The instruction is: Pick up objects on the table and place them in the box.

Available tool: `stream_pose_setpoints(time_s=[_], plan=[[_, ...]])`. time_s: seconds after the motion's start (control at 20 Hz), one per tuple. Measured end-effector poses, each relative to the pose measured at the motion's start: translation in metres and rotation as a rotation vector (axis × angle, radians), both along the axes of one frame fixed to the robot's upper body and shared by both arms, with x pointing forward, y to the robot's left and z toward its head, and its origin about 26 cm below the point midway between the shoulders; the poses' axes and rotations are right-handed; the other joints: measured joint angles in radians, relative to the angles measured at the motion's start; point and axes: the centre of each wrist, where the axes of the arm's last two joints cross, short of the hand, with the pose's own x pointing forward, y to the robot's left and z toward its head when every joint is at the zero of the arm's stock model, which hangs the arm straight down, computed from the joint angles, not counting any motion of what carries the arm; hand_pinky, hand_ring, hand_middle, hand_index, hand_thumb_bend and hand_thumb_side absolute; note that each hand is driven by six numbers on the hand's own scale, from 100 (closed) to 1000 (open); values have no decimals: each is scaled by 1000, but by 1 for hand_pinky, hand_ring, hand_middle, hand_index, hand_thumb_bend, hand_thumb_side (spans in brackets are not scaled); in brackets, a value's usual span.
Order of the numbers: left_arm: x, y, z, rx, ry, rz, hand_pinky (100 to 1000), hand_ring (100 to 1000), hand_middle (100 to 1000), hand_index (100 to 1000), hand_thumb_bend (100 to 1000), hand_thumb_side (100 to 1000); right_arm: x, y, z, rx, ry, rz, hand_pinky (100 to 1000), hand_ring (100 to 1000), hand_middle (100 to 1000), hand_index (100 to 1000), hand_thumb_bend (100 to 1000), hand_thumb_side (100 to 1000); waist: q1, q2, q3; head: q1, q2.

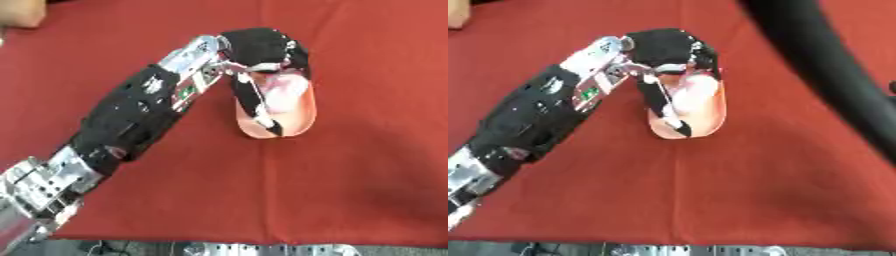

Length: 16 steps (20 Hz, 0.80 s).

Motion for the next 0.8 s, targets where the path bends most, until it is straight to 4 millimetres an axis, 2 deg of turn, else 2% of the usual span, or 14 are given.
stream_pose_setpoints(time_s=[0.05,0.1,0.15,0.2,0.25,0.3,0.45,0.6,0.8], plan=[[-4,4,6,-67,-16,-11,226,522,573,736,228,629,0,0,0,0,0,-1,590,779,847,953,100,704,0,0,0,-4,0],[-10,9,10,-152,-21,-31,187,514,562,728,190,686,0,0,0,0,1,-1,589,779,847,954,100,704,-1,0,2,-8,0],[-15,14,15,-245,-17,-57,195,517,564,730,189,666,0,0,0,0,1,-2,589,779,847,954,100,704,-1,0,4,-9,-1],[-20,18,19,-336,-6,-85,158,501,546,715,199,758,0,0,0,-1,1,-3,589,779,847,954,100,704,-3,0,6,-12,-1],[-25,22,22,-425,13,-114,163,504,549,718,198,748,0,0,0,-2,1,-4,589,779,847,954,100,704,-4,0,7,-15,-2],[-29,25,24,-513,43,-143,140,492,535,708,231,790,0,0,0,-3,1,-5,589,778,847,953,100,704,-5,0,7,-16,-4],[-40,32,24,-708,140,-215,131,487,531,705,251,793,0,0,0,-3,2,-8,588,778,847,953,100,704,-9,0,9,-16,-11],[-49,35,27,-824,221,-278,124,478,525,700,265,783,0,0,0,-3,3,-9,588,778,847,954,100,704,-10,0,12,-17,-20],[-57,37,36,-882,259,-331,128,477,525,699,271,767,0,0,-1,-3,6,-10,587,778,846,953,100,704,-10,0,13,-17,-23]])
